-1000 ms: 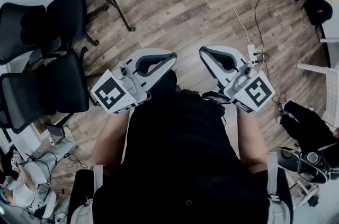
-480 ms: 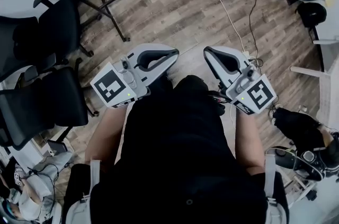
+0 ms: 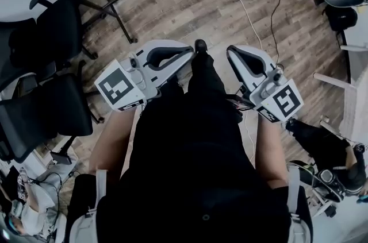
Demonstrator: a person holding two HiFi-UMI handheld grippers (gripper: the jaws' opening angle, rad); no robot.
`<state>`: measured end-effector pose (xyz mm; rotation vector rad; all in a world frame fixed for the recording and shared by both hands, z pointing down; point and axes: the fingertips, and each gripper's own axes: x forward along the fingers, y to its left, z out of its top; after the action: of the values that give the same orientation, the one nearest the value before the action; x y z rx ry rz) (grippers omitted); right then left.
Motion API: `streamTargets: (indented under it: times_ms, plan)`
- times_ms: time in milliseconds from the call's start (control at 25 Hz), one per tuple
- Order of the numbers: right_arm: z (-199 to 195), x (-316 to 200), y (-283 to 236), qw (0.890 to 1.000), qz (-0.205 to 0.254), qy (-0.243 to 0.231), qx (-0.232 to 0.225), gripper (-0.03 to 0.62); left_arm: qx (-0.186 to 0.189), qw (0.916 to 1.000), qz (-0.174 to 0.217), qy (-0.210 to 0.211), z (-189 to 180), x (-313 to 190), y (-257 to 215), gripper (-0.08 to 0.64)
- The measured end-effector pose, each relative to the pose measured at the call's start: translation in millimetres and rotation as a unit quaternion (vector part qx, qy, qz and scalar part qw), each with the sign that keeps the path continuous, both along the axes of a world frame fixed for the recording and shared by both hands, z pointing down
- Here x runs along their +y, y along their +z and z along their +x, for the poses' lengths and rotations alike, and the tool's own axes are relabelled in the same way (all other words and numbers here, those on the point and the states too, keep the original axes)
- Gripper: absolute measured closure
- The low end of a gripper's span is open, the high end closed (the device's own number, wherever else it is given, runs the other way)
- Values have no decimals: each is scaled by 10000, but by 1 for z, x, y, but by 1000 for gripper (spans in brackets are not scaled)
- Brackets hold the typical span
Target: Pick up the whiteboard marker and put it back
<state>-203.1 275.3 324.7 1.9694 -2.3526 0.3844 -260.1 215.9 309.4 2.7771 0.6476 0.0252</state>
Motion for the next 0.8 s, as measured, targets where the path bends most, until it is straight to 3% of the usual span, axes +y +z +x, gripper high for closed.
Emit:
streamTargets:
  times_ms: [800]
  plan:
    - [203, -75, -17, 9932, 318, -1084, -280, 574, -284, 9937, 244, -1060, 193, -61, -26, 548]
